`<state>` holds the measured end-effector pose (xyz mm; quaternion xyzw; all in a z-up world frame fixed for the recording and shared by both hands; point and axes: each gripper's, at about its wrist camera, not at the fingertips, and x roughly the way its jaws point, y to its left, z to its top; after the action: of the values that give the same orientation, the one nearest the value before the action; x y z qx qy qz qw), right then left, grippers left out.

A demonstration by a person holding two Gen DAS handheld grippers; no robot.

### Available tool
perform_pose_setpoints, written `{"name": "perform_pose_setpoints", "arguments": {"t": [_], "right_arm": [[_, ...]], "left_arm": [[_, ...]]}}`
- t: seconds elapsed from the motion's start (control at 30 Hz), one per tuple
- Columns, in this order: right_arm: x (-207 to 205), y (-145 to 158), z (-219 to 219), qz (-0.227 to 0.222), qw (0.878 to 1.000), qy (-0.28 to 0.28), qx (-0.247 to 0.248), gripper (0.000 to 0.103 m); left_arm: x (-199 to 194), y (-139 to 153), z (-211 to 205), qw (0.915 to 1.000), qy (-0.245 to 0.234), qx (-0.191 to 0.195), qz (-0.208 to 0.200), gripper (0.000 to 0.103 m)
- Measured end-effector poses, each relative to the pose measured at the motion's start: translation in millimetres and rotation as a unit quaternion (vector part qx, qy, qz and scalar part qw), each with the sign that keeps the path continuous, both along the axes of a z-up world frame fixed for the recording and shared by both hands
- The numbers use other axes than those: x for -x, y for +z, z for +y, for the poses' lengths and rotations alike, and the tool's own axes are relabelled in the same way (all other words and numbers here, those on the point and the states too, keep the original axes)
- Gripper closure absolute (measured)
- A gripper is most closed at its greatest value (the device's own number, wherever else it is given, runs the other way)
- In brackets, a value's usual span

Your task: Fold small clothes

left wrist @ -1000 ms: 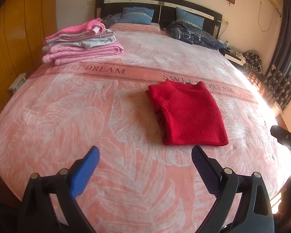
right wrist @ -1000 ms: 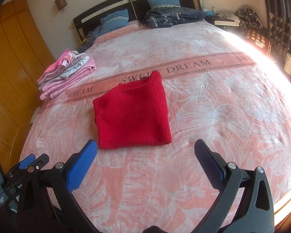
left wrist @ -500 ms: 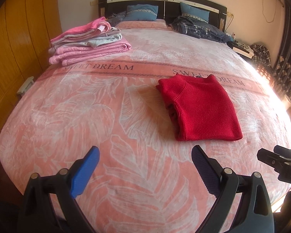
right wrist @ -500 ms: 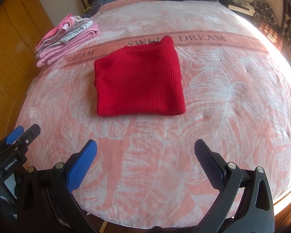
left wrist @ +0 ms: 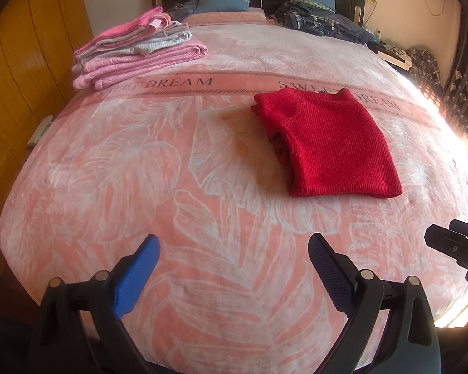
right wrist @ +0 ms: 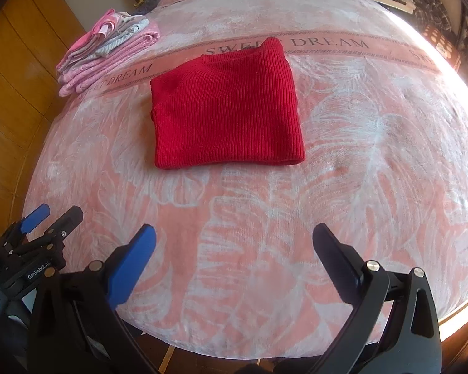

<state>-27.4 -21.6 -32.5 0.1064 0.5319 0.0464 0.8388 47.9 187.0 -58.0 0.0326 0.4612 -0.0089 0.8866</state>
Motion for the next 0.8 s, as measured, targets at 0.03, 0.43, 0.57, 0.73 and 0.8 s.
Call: {"name": "perform_pose_setpoints", "arguments": {"t": [0.03,0.43,0.57,0.73,0.8], "right_arm": [[0.1,-2.1,0.9,0.002,1.000,0.003,0.002,0.003],[-1.3,-8.0,0.9,0.011,1.000,0.011,-0.002,0.003],[-1.4,-9.4,0.3,0.014,1.000,0.012,-0.003,0.003],[-0.7,-10.9,-2.2,0.015,1.000,0.004,-0.005,0.003],[0.0,-11.2,-3.8,0.012,1.000,-0.001,-0.003,0.003]], "left_arm": [[0.0,-2.8,-0.6,1.0000,0.000,-0.003,0.004,0.007],[-0.6,-7.3,-2.2,1.0000,0.000,-0.004,0.005,0.007],[-1.7,-7.9,-2.4,1.0000,0.001,-0.004,0.006,0.007],[-1.9,-9.1,-2.4,1.0000,0.001,-0.004,0.007,0.007],[-1.7,-9.1,-2.4,1.0000,0.001,-0.003,0.007,0.007]]}}
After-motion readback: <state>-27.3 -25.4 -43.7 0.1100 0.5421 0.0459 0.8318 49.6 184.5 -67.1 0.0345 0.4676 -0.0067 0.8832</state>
